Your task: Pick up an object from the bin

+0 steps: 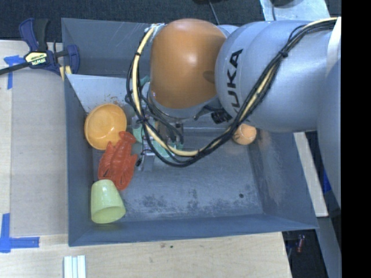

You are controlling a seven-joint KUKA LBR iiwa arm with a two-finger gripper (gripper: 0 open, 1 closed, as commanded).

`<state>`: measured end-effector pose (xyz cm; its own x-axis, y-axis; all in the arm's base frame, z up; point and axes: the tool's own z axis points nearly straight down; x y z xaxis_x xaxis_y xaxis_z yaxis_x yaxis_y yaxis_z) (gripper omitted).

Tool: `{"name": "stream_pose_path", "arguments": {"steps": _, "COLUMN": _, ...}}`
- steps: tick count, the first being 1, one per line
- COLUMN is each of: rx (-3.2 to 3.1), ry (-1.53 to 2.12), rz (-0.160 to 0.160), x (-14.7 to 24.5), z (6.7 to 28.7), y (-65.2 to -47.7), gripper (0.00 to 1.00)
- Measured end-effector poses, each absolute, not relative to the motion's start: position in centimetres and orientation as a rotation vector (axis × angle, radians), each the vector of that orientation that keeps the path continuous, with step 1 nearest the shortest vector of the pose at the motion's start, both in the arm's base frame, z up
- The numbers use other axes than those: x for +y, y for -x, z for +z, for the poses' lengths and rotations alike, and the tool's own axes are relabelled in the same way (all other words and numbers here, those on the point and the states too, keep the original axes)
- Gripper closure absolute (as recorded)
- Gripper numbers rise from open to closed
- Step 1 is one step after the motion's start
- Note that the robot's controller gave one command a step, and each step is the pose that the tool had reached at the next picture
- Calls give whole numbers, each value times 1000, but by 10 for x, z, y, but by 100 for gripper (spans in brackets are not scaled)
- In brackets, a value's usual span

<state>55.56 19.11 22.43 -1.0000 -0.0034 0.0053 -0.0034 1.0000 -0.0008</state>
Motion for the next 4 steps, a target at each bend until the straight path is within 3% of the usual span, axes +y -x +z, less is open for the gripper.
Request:
{"name": "stream_pose_path", "arguments": {"steps": 1, "rx": -3145, "ry": 2, "rz": -2, "x": 190, "z": 229, "y": -557, "gripper": 0}}
{"name": "stream_pose_path", "arguments": {"steps": 2, "rx": -2987, "ry": -973, "rz": -2, "x": 225, "z": 155, "y": -570, "gripper": 0}}
{"name": "stream_pose_path", "arguments": {"steps": 3, "rx": -3001, "ry": -939, "rz": -1, "x": 223, "z": 161, "y": -561, "gripper": 0}}
{"name": "stream_pose_path", "arguments": {"steps": 4, "rx": -2703, "ry": -1610, "rz": -4, "x": 237, "z": 139, "y": -570, "gripper": 0}}
